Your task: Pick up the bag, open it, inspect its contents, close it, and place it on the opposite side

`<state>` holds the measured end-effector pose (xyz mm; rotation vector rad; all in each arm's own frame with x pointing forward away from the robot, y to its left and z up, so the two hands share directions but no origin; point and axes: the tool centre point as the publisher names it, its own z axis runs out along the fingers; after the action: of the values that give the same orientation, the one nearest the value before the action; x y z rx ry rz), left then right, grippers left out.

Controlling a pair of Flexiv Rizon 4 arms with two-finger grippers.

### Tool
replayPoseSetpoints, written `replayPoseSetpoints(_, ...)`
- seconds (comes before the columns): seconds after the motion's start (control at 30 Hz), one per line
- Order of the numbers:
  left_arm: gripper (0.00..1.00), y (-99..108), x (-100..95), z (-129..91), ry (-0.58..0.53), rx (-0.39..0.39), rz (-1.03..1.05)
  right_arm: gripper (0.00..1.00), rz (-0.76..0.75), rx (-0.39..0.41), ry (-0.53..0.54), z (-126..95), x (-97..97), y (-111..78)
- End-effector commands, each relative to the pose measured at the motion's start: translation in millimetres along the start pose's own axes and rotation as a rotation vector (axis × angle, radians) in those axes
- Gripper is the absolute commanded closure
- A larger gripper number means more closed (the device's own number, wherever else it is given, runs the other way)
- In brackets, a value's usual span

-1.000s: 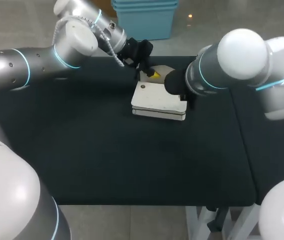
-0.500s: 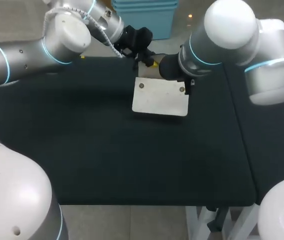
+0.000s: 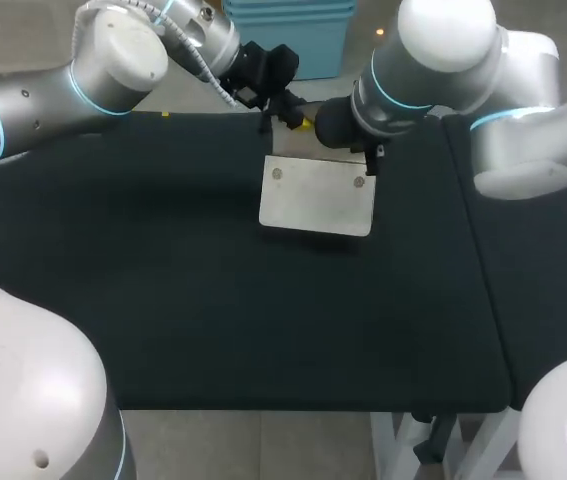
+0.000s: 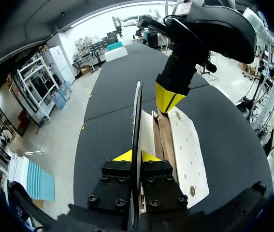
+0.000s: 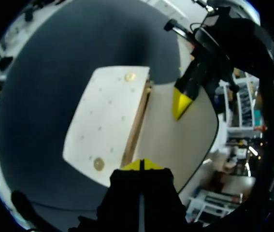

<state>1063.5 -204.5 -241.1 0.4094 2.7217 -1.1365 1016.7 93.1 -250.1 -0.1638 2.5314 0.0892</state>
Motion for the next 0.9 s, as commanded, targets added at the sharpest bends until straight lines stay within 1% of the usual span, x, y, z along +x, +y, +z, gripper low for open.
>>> replayPoseSetpoints(0.03,1.0,-4.3,2.6,-4.1,0.001,0.0,0.002,1.0,-0.003,0.015,0.018,15.4,-10.1,5.9)
replayPoseSetpoints(0.2,1.0,-6.1,5.5,-4.8,-0.001,0.0,-0.001,1.0,-0.006,0.026,0.035,25.7,-10.6,5.4)
replayPoseSetpoints(0.43,1.0,-3.0,6.1,-5.7,-0.022,0.019,-0.046,1.0,0.008,0.028,0.067,34.7,5.1,2.2)
replayPoseSetpoints(0.67,1.0,0.1,5.4,-4.0,-0.054,0.03,-0.089,1.0,0.031,0.029,0.073,32.8,21.4,-1.8)
replayPoseSetpoints(0.9,1.0,-1.9,9.1,-4.8,-0.074,0.041,-0.072,1.0,0.048,0.027,0.072,30.8,36.4,-2.1)
